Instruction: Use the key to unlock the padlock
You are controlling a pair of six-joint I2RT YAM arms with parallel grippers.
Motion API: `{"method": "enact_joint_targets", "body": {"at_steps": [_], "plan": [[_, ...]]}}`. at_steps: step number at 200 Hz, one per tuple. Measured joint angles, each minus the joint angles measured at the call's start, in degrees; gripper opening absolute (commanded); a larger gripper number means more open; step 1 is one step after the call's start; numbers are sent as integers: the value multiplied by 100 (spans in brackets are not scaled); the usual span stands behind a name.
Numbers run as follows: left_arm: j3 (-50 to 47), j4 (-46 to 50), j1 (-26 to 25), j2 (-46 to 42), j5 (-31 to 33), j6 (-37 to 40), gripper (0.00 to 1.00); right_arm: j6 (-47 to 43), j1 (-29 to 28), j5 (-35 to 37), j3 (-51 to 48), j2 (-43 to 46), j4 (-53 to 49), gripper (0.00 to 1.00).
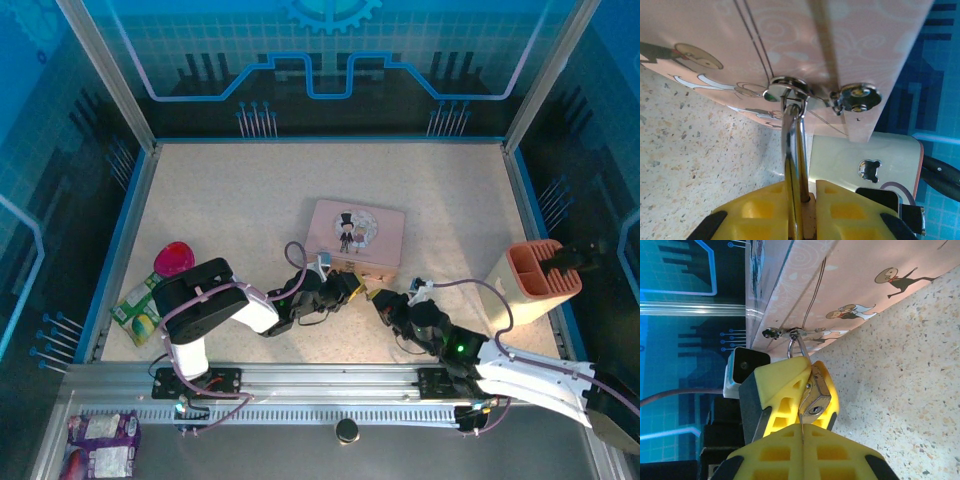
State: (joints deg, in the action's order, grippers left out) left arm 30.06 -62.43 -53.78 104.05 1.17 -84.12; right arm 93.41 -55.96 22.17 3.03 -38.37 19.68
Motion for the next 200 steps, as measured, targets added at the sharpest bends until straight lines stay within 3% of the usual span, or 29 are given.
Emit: {"method": "enact_joint_targets", "body": {"at_steps": [48,96,123,136,157,179,200], "plan": [[-24,-4,17,0,0,9,0,-50,-52,31,-9,103,-13,0],[-240,96,289,11,-267,343,0,-756,225,-195,-9,553,11,0],[55,1062,354,-199,-492,960,5,-1432,490,-509,22,710,22,0],[227,1749,363,-398,-490,1255,14,-1823,542,-667,101,715,57,0],[326,2837,402,-881,-398,1821,40,-2459,553,-933,286,673,258,0],[356,3814,402,-1405,-223,2249,53,-3088,577,-1250,516,505,575,0],[337,4308,402,-1888,-9,2599,58,-3591,584,-1541,710,269,901,0]]}}
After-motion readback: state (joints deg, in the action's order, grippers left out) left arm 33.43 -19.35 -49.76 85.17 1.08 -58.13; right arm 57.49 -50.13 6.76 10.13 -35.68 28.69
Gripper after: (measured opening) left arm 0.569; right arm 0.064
